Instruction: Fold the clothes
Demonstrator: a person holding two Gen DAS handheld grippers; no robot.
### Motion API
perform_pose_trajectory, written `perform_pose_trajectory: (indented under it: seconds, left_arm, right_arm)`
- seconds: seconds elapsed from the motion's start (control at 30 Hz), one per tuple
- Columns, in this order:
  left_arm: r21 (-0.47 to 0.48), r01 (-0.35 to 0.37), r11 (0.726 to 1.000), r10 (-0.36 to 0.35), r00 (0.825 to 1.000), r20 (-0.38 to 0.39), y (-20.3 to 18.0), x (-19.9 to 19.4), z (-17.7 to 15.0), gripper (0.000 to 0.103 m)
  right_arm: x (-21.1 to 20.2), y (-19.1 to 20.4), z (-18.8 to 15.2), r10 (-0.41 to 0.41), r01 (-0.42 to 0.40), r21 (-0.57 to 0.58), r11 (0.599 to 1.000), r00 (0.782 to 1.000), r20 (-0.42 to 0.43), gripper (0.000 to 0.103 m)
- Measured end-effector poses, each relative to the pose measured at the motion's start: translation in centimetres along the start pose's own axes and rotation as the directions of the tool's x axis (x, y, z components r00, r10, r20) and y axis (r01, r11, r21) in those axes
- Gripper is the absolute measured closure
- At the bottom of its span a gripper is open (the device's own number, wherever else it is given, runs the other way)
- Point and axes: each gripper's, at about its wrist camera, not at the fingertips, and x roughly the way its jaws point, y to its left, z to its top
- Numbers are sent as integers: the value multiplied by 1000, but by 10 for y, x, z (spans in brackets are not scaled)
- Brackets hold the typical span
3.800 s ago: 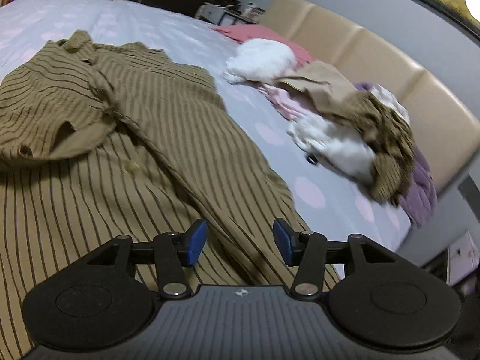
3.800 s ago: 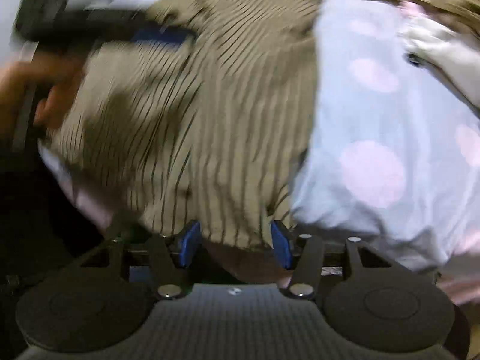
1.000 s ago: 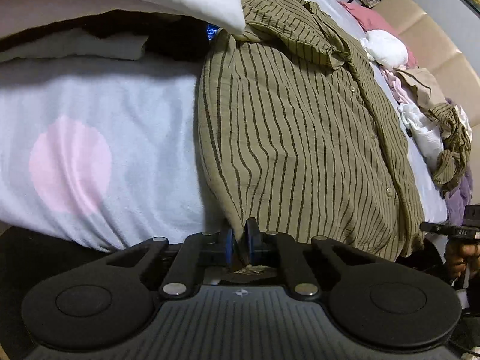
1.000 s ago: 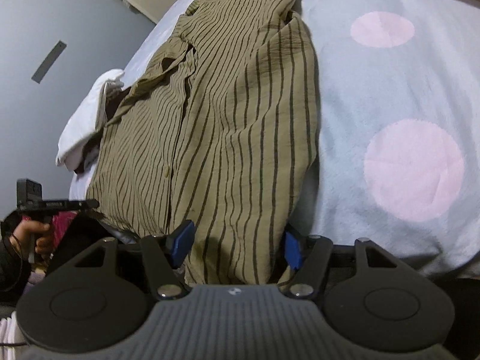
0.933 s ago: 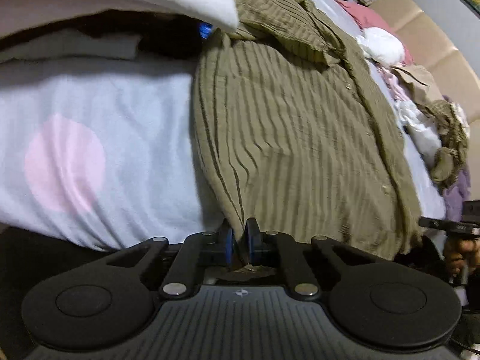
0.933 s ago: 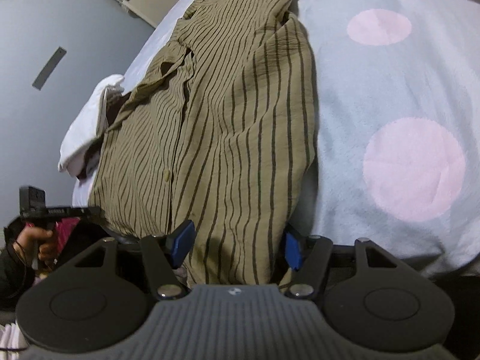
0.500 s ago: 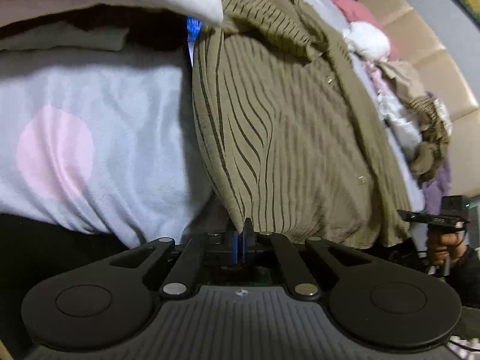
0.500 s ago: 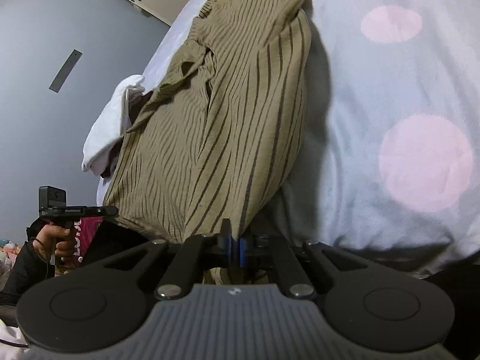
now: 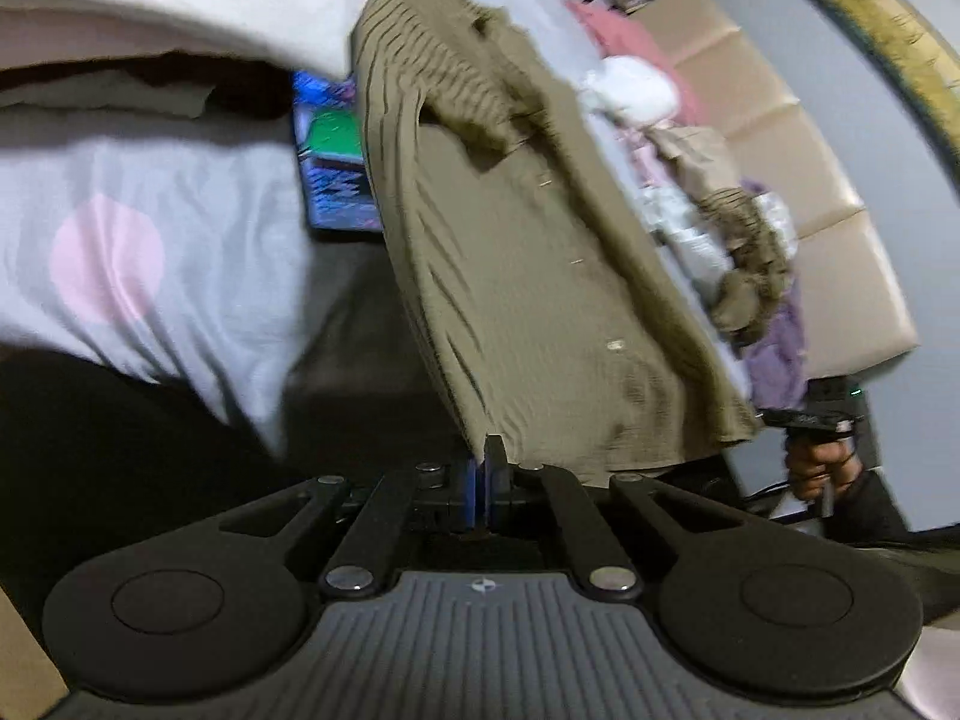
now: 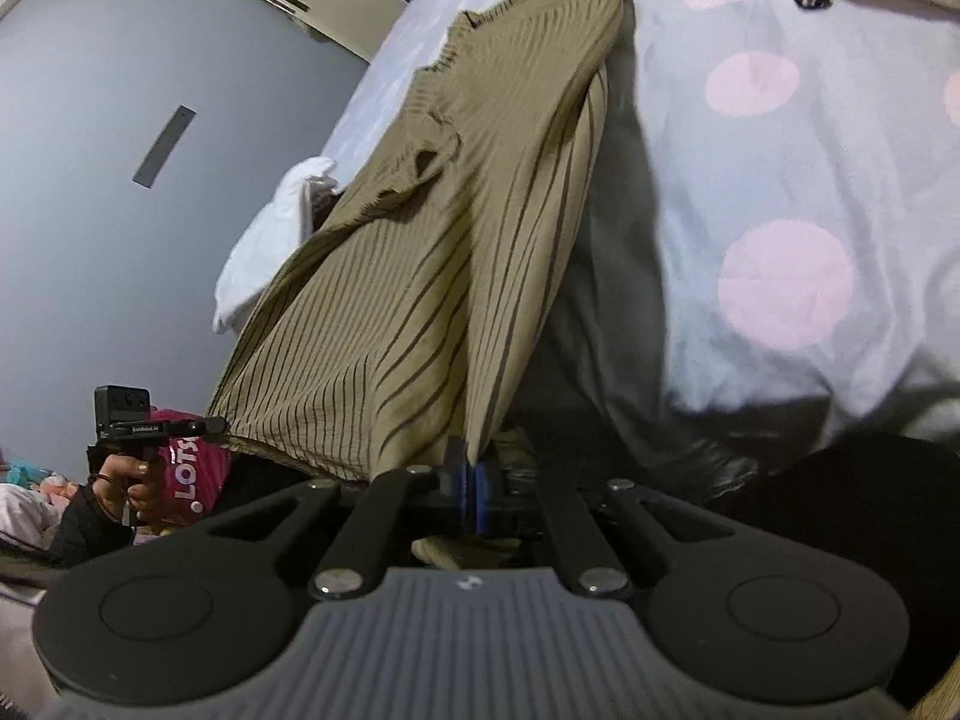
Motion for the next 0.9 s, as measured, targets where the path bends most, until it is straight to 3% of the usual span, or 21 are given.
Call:
perform_pose_trajectory:
  seconds: [0.1,0.17,0.27,0.3,0.33,0.47,0.57,0.7,0.9]
  left_arm:
    - [-6,15,1000,-15,1000,-4,-4,3,-1,102]
    - [-11,20,1000,-20,1000,-8,-5,6,-2,102]
    - [-33,-6,999,5,1000,-12,4,16,1,102]
    - [-33,-8,999,8,1000,-16,5,17,1,102]
    - [-31,-10,999,9,1000,-20,7,18,1,103]
    - [-23,-13,1000,13,1000,-28,7,15,0,102]
    - [-34,-23,999,22,1000,-19,11,13,-1,102]
    - [-40,-27,999,26,999,-21,12,11,-4,102]
    - [-47,-34,998,33,999,-20,12,10,-4,102]
  right_arm:
    - [-6,1,-3,-6,7,-5,1000,1000,1,100]
    - [1,-6,-3,-53,53,7,999,999,1,99]
    - [13,-20,1,-135,135,38,990,991,8,83]
    - [14,-24,3,-144,143,58,988,989,23,64]
    - [14,-27,4,-151,148,76,986,988,37,53]
    - [16,-38,13,-188,183,95,979,981,51,45]
    - [34,-48,15,-180,181,107,978,983,-18,43]
    - [62,-62,15,-152,168,130,977,980,-128,31]
    - [103,-74,8,-92,136,137,981,952,-291,30]
